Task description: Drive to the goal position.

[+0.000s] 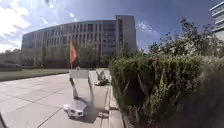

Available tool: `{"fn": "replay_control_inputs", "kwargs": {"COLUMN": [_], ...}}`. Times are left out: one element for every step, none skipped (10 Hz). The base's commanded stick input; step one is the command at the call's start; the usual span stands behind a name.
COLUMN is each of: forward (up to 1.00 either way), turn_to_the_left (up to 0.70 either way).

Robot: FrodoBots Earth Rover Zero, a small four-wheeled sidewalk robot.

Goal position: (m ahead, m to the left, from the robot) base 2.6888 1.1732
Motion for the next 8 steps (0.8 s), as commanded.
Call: {"fn": "replay_control_inputs", "kwargs": {"forward": [-0.04,-0.17,-0.35,-0.5,-0.26,-0.24,-0.11,0.0], "turn_to_the_left": [0.02,0.02,0.04,0.04,0.02,0.03,0.04,0.05]}}
